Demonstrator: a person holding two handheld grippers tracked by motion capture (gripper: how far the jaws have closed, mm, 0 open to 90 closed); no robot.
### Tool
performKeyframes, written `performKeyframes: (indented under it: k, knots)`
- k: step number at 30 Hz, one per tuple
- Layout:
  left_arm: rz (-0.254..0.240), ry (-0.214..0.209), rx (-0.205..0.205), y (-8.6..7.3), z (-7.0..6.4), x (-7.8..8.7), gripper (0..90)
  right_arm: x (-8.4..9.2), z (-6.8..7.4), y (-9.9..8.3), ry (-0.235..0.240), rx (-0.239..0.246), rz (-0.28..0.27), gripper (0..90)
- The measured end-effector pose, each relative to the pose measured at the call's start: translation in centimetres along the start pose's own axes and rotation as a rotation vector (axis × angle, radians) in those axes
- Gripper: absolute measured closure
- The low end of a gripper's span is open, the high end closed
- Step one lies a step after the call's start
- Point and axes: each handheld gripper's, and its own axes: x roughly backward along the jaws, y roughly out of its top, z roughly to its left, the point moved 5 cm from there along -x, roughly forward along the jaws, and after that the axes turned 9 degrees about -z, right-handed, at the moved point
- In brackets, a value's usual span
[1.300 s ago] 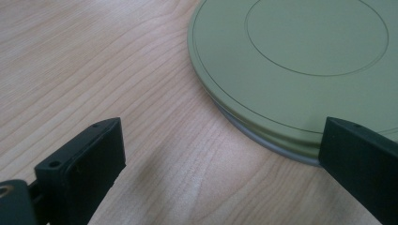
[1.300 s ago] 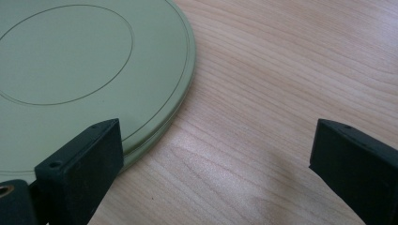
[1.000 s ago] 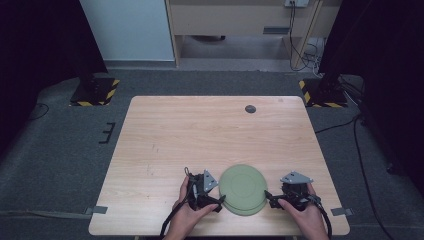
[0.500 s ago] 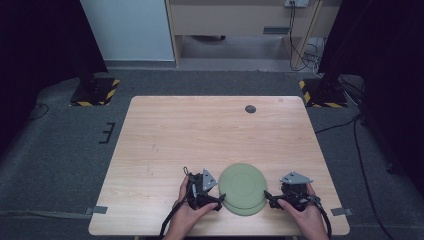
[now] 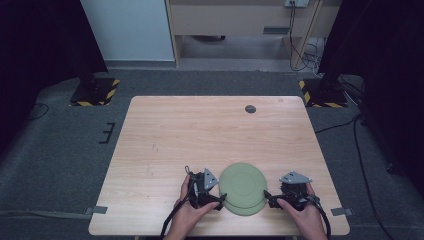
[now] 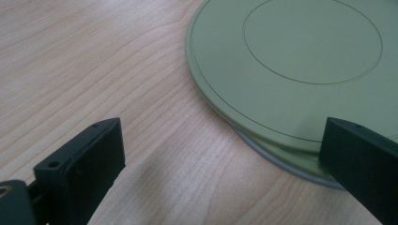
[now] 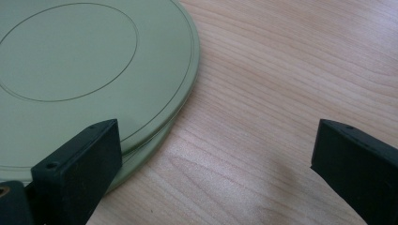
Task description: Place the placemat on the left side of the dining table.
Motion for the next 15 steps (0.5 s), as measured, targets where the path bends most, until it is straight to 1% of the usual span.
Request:
performKeyframes:
  k: [4,8,12,15]
  knots:
    - [0.001,-0.001,0.01,0.04,0.28,-0.19,0.0,-0.12,-0.07,0.04,-0.008,-0.003,-0.003,2.0]
    - [-0.002,0.007,0.01,0.11,0.4,-0.3,0.0,-0.2,-0.05,0.09,-0.018,-0.012,-0.006,1.6]
    - [-0.003,0.009,0.018,0.13,0.49,-0.33,0.0,-0.25,-0.1,0.11,-0.024,-0.008,-0.009,2.0]
    - [-0.011,0.005,0.008,0.2,0.3,-0.16,2.0,-0.13,0.0,0.12,-0.019,-0.005,-0.012,4.3]
